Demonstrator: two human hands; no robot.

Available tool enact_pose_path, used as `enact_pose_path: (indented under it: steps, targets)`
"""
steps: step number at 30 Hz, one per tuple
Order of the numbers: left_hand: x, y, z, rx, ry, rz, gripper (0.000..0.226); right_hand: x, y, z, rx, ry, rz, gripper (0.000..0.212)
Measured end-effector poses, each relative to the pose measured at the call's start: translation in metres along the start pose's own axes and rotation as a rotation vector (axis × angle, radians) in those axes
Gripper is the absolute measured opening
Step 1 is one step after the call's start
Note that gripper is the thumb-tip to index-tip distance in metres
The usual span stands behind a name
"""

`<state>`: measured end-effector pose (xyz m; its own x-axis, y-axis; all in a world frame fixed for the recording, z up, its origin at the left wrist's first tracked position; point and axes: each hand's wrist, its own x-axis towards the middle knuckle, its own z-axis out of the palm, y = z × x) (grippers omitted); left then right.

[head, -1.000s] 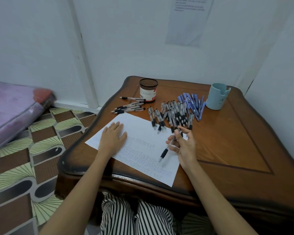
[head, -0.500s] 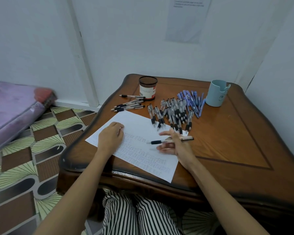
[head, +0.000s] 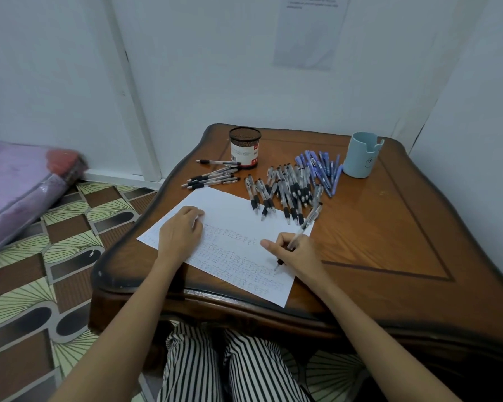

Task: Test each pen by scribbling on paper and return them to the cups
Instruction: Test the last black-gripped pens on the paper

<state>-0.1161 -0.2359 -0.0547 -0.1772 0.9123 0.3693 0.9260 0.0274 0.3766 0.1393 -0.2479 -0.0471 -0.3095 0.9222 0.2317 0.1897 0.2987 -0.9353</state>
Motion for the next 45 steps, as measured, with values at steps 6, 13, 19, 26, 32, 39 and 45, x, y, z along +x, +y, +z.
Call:
enact_pose_path:
  steps: [6, 13, 19, 26, 32, 39, 45]
  targets:
    - [-0.001, 0.0017, -0.0022, -0.022, -0.003, -0.012, 0.031, 0.0028, 0.007, 0.0021, -0.168, 0.019, -0.004, 0.057]
    - [-0.0013, 0.0016, -0.0023, -0.032, -0.002, -0.015, 0.031, 0.0039, 0.0076, 0.0028, -0.21, 0.04, -0.01, 0.052]
    - [-0.001, -0.0007, -0.0015, -0.052, 0.006, -0.015, 0.031, 0.003, 0.0069, 0.0024, -0.19, 0.061, -0.02, 0.052]
    - [-0.0001, -0.0017, -0.0006, -0.048, -0.001, -0.013, 0.031, 0.0032, 0.0064, 0.002, -0.17, 0.072, -0.011, 0.053]
    - [-0.0003, -0.0026, 0.0001, -0.05, 0.004, -0.008, 0.03, 0.0027, 0.0038, 0.0018, -0.167, 0.096, -0.018, 0.054]
    - [-0.0003, -0.0018, -0.0004, -0.052, -0.001, -0.015, 0.031, 0.0018, 0.0046, 0.002, -0.185, 0.098, -0.035, 0.051]
    - [-0.0005, -0.0019, -0.0008, -0.058, 0.003, -0.015, 0.03, 0.0028, 0.0047, 0.0026, -0.186, 0.113, -0.038, 0.052]
